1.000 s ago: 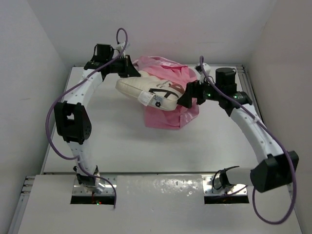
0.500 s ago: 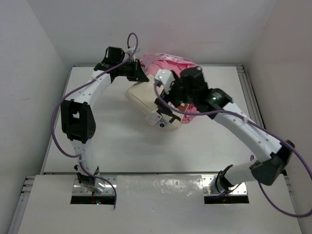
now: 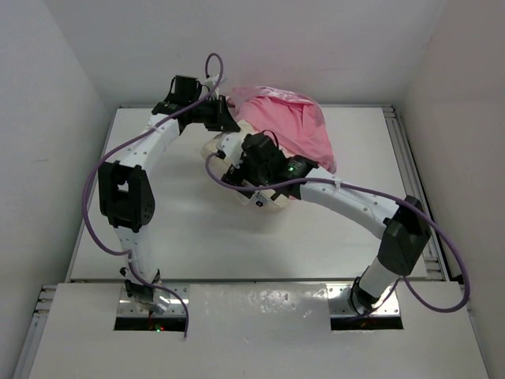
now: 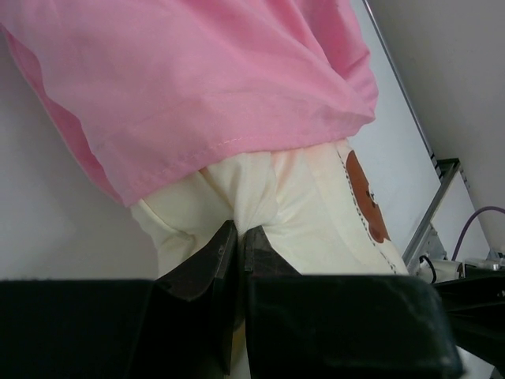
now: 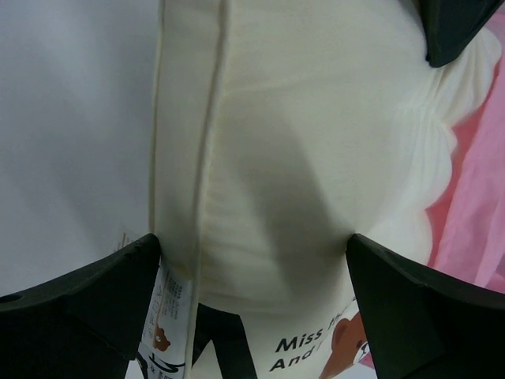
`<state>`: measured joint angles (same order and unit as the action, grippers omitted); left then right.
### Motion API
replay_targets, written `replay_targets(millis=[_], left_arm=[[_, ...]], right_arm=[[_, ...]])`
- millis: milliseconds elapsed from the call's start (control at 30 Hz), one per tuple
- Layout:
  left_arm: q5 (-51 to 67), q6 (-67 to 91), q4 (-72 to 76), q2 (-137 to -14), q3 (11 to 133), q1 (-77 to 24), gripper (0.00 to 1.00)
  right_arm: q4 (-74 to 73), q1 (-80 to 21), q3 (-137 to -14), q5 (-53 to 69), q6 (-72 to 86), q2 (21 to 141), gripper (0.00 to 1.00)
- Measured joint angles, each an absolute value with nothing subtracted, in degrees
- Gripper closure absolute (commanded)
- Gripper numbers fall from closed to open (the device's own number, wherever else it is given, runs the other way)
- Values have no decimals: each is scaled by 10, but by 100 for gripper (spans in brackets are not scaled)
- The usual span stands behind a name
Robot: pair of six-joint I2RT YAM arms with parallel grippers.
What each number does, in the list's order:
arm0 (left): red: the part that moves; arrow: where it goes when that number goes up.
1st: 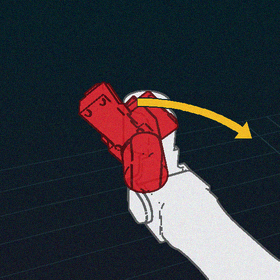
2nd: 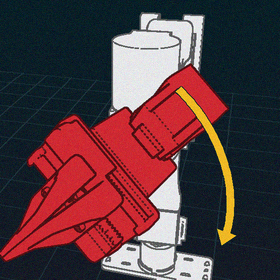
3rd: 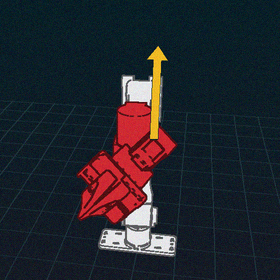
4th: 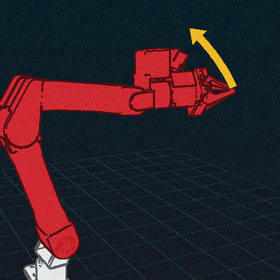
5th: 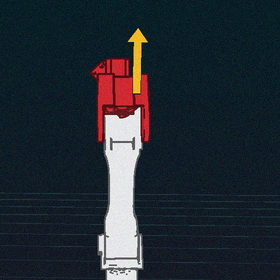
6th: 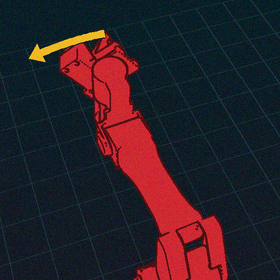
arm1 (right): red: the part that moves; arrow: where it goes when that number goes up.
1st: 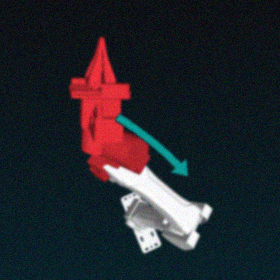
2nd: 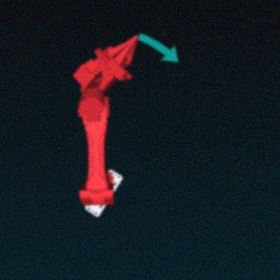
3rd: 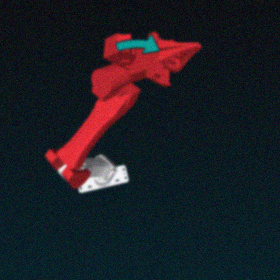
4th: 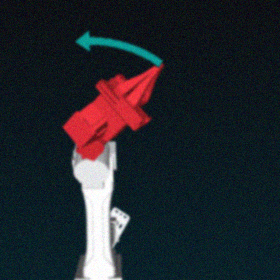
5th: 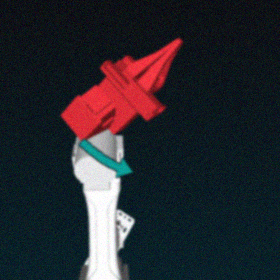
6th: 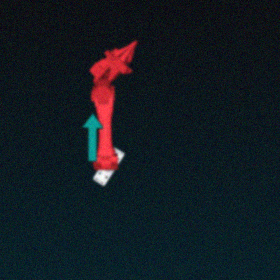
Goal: Put the pillow into the pillowcase
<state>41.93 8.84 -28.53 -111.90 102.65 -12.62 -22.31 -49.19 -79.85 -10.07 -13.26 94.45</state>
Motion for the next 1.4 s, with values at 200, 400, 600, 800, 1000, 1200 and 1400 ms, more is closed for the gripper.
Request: replay_targets(millis=[200,400,600,800,1000,1200,1400], left_arm=[[411,88,-285,-1119,1027,-126,100],[394,79,-277,-1119,1027,-126,100],[392,69,-251,-1119,1027,-124,37],[409,75,-246,-1119,1040,-102,0],[400,42,-274,-1113,1068,-66,39],[380,-102,-342,-1082,998,-85,88],[242,-421,-416,-1015,819,-217,42]], right_arm=[[-206,-492,-799,-139,-116,983,55],[-175,-442,-796,-138,-58,995,100],[-158,-370,-777,-89,-33,951,100],[-190,-288,-847,-37,-30,964,100],[-187,-246,-919,-2,-10,1010,100],[-185,-243,-967,23,16,1042,100],[-166,-237,-971,51,43,1052,100]])
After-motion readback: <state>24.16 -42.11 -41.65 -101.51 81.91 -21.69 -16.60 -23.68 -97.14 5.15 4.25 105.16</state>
